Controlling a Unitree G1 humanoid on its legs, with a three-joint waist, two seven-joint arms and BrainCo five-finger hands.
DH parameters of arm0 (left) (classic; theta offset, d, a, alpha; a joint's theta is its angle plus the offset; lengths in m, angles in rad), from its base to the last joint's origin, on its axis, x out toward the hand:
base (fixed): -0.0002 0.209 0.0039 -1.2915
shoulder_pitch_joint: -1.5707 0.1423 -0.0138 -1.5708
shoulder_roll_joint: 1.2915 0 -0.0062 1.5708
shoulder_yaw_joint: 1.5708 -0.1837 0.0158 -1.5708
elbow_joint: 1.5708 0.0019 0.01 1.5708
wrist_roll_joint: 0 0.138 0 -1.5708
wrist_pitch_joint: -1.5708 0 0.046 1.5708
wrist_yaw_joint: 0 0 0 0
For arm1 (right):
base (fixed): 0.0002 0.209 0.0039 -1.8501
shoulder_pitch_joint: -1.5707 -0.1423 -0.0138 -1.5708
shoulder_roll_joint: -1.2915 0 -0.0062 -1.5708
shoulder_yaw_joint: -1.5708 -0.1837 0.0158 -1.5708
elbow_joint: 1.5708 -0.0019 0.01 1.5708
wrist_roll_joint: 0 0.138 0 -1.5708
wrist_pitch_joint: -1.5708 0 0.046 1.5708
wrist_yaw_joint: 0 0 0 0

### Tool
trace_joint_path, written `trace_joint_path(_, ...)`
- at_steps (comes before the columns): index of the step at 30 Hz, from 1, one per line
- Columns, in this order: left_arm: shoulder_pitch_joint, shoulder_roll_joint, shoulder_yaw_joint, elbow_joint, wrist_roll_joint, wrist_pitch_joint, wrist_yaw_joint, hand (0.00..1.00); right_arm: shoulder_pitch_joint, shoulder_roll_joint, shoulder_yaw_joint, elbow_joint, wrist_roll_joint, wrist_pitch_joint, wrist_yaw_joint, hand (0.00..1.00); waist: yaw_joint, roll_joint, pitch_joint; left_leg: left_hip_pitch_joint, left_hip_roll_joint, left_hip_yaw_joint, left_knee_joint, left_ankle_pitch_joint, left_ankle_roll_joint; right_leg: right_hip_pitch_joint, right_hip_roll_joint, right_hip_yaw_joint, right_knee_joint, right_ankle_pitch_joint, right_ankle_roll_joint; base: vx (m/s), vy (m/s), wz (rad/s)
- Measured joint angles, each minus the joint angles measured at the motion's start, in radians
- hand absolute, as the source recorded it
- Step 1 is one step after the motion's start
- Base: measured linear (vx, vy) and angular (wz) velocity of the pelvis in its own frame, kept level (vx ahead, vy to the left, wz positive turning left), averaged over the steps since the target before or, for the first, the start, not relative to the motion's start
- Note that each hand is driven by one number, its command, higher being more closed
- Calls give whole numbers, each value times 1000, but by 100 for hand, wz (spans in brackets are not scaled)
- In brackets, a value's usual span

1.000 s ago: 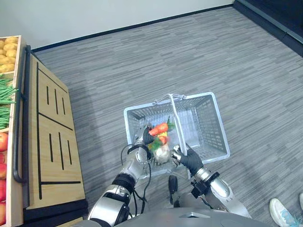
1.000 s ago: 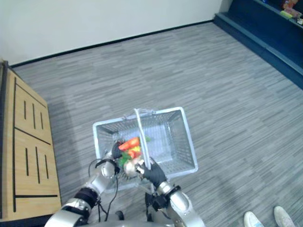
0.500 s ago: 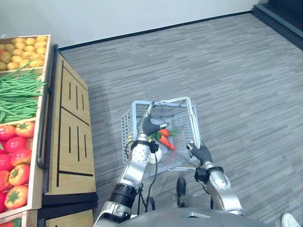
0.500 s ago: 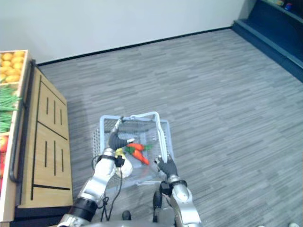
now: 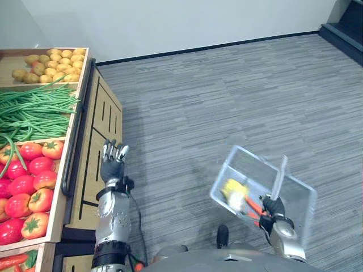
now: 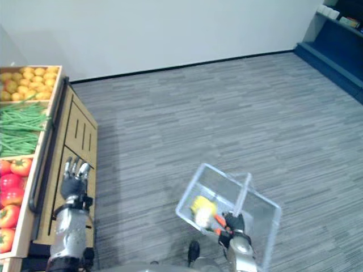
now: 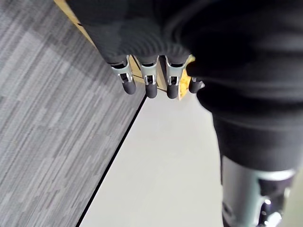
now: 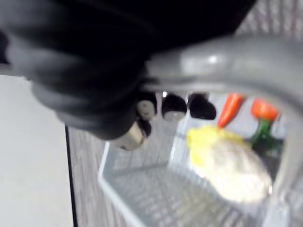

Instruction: Pick vegetable in the basket

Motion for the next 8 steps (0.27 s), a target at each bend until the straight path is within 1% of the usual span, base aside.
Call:
trace_joint_path(1,0,-1,0,15,3,1,-2,0,3,-2,-6,0,-2,0,-2,100,-3,-2,-1,4,0,1,-4,1,2,2,0,0,0,0,0,2,22,-5)
trace_joint_path(3,-9,0,4,75,76,-5,16,0,8,-10,-21,6,-5,-1,-7,100,-11,-10,-3,4,-1,1,-4,2,3,2,0,0,0,0,0,0,0,0)
trace_joint_path(4,-33,5,6,199,222,-19,58,0,7,-25,-24,24,-10,-7,-14,100,-11,-13,-6,5,-1,1,-4,2,3,4,0,-1,0,0,0,0,0,0)
trace_joint_path(5,-42,7,6,248,272,-16,75,0,4,-31,-23,33,-10,-11,-15,100,-12,-14,-6,6,0,1,-4,2,3,4,0,-1,0,0,0,0,0,0)
trace_joint_path(6,-55,11,8,347,429,1,117,0,-4,-41,-24,47,-12,-15,-20,100,-13,-16,-7,7,0,3,-3,2,3,4,0,0,0,0,0,-8,14,-4)
trace_joint_path(7,-62,12,10,489,626,33,166,0,-9,-49,-25,59,-13,-16,-31,100,-16,-18,-8,10,1,6,-4,2,3,5,1,7,0,0,0,-5,12,-5)
trace_joint_path(8,-62,12,13,514,649,38,171,0,-10,-50,-25,62,-13,-16,-33,100,-16,-18,-8,11,1,7,-4,2,3,5,2,8,0,0,0,-3,10,-4)
